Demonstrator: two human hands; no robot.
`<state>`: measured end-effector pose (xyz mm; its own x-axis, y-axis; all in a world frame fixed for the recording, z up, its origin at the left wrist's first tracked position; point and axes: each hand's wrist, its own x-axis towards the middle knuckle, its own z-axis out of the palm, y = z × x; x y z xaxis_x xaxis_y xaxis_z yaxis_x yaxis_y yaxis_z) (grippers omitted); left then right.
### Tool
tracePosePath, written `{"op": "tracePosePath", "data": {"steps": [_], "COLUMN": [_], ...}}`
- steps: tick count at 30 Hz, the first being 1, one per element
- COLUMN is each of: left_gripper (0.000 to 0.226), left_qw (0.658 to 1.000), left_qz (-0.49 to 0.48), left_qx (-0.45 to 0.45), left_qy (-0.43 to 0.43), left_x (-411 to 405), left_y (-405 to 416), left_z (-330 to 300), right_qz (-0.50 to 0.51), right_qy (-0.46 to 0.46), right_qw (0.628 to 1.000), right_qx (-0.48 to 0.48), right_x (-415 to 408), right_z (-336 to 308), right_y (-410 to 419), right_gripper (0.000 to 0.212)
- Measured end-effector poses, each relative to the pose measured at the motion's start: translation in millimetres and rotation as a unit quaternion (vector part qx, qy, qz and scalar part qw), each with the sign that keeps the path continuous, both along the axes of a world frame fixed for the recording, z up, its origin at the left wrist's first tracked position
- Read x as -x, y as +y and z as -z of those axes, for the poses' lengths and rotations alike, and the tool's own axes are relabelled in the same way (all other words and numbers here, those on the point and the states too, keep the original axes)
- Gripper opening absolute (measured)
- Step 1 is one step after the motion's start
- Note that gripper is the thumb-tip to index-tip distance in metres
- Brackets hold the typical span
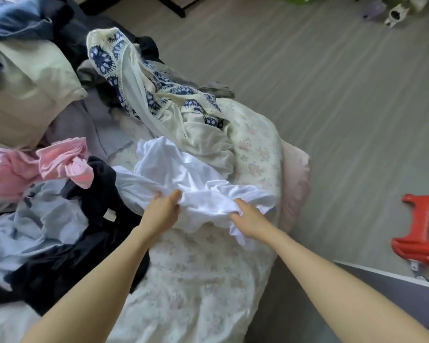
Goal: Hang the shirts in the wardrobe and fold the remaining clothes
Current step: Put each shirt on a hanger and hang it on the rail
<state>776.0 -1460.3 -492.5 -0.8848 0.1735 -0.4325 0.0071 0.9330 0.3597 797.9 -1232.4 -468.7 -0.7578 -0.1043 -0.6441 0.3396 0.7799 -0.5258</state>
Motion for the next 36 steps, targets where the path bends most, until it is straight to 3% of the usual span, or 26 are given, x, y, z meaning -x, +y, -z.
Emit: {"op": "tracePosePath", "data": {"steps": [3, 6, 8, 10, 12, 14, 16, 18, 20, 23, 25, 27, 28, 31, 36], "left_gripper": [0.039, 0.039, 0.037, 0.036, 0.04, 0.049, 0.06, 0.06, 0.05, 0.041, 0.05, 0.054, 0.047, 0.021, 0.014], "left_qw": [0.991, 0.988, 0.992, 0.997, 0.988, 0.97, 0.972, 0.984, 0.99, 0.983, 0.974, 0.969, 0.968, 0.971, 0.993], "left_qz": [-0.016, 0.068, 0.056, 0.02, 0.06, 0.111, 0.114, 0.121, 0.128, 0.148, 0.183, 0.19, 0.187, 0.174, 0.054], "left_qx": [-0.099, -0.078, -0.056, 0.0, 0.089, 0.139, 0.125, 0.084, 0.015, -0.063, -0.031, 0.024, 0.037, -0.006, -0.083], "left_qy": [-0.085, -0.113, -0.098, -0.081, -0.112, -0.165, -0.166, -0.102, -0.048, -0.088, -0.126, -0.156, -0.162, -0.163, -0.066], "left_x": [-29.6, -67.2, -86.8, -100.8, -109.1, -115.3, -119.3, -125.2, -132.2, -146.3, -155.7, -160.1, -159.5, -152.1, -129.9], "left_y": [4.6, 7.9, 8.6, 8.3, 5.3, 5.2, 10.3, 23.5, 43.2, 82.8, 102.5, 113.0, 114.1, 113.8, 105.2], "left_z": [-18.4, -32.8, -37.3, -38.6, -34.9, -30.0, -28.1, -24.2, -18.3, -7.2, 2.2, 8.6, 10.4, 2.0, -30.8], "right_qz": [-0.044, -0.171, -0.191, -0.146, -0.077, 0.019, 0.118, 0.184, 0.214, 0.299, 0.329, 0.304, 0.305, 0.338, 0.356], "right_qy": [-0.07, -0.132, -0.134, -0.174, -0.178, -0.06, 0.029, 0.029, 0.015, -0.018, -0.048, -0.037, -0.012, 0.061, 0.193], "right_qw": [0.996, 0.976, 0.972, 0.973, 0.979, 0.998, 0.992, 0.981, 0.977, 0.951, 0.938, 0.948, 0.95, 0.937, 0.914], "right_qx": [0.032, -0.014, -0.01, 0.047, 0.066, 0.021, -0.045, -0.052, -0.025, 0.08, 0.102, 0.08, 0.067, 0.062, -0.035], "right_x": [-28.4, -51.5, -62.1, -73.0, -83.1, -89.7, -90.2, -86.3, -76.8, -57.4, -50.6, -48.0, -47.8, -49.3, -66.1], "right_z": [-12.2, -25.1, -28.7, -28.1, -22.0, -8.0, 3.4, 15.7, 23.5, 30.2, 33.5, 30.4, 27.2, 4.2, -39.4], "right_y": [14.6, 32.0, 42.2, 50.6, 54.0, 59.7, 67.8, 77.2, 83.1, 79.0, 75.1, 70.7, 69.3, 84.0, 138.7], "right_gripper": [0.019, 0.021, 0.023, 0.04, 0.047, 0.04, 0.042, 0.052, 0.069, 0.087, 0.074, 0.024, 0.01, 0.02, 0.017]}}
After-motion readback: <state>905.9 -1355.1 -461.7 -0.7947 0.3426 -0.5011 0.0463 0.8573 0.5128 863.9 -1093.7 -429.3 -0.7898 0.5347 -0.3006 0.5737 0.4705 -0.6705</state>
